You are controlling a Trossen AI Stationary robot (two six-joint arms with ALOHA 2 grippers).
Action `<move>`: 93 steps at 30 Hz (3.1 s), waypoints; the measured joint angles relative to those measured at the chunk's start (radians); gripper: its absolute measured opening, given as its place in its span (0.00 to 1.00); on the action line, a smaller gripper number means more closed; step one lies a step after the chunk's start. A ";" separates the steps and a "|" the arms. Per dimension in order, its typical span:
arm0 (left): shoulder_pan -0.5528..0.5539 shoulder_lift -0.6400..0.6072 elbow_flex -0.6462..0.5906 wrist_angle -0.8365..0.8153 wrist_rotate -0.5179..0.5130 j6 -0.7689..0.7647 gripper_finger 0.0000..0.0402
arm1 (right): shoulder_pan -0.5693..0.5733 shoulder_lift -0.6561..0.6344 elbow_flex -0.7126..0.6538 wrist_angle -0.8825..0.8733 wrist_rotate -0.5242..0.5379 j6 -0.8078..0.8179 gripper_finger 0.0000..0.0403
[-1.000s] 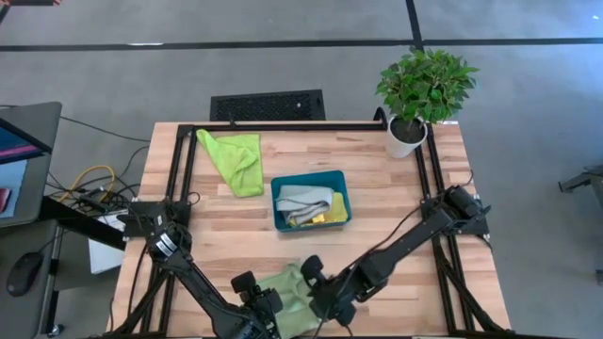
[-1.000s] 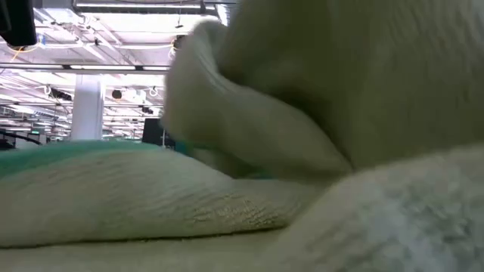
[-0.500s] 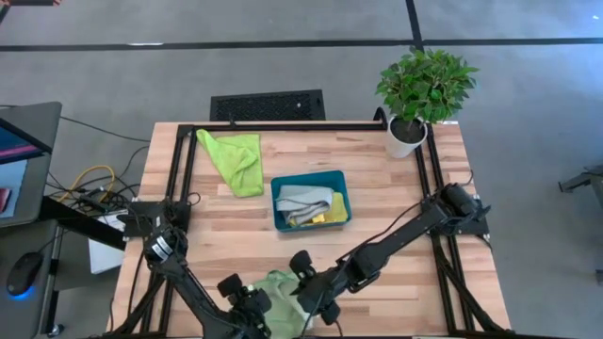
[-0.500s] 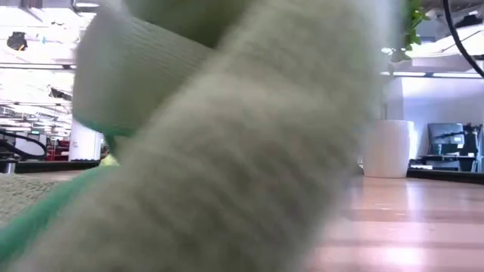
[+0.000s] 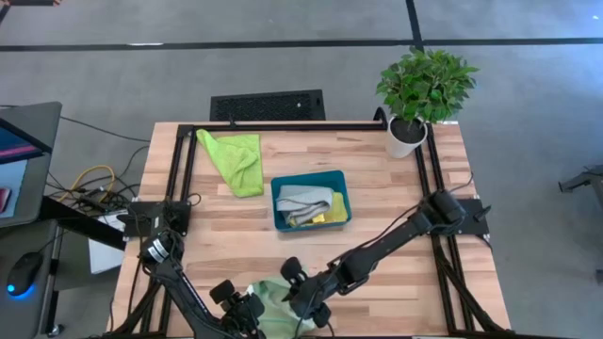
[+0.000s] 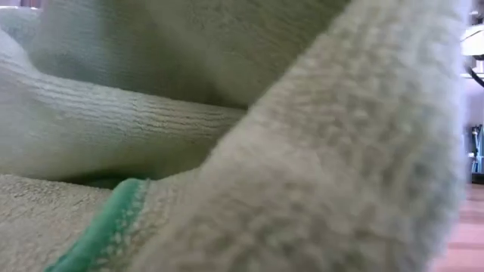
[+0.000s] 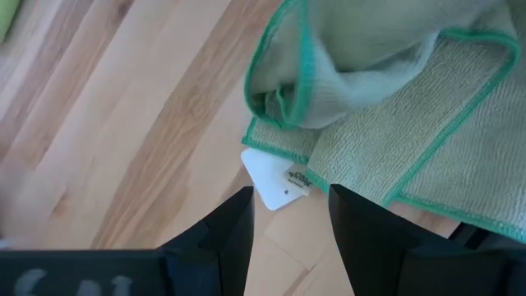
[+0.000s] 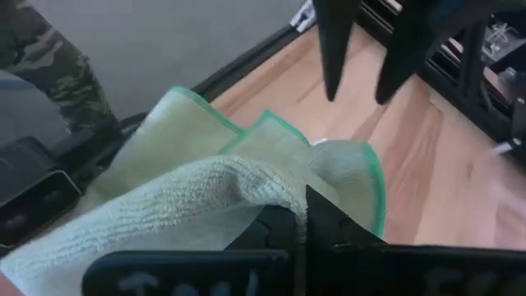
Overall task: Fold microfiber towels
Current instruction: Fold the light green microfiber towel, then put the folded light green microfiber towel into the blue bin
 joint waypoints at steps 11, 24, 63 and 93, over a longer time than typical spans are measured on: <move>0.000 0.000 0.000 0.000 0.004 0.000 0.38 | 0.013 0.005 0.000 0.005 -0.003 0.081 0.18; 0.000 0.000 0.000 0.000 0.059 -0.008 0.38 | 0.035 0.005 0.000 0.002 -0.003 0.131 0.54; 0.002 -0.001 0.156 0.111 -0.092 0.241 0.38 | -0.048 -0.049 -0.001 -0.335 -0.191 0.554 0.57; -0.001 -0.001 0.156 0.124 -0.075 0.260 0.38 | -0.088 -0.015 -0.077 -0.238 -0.314 1.100 0.57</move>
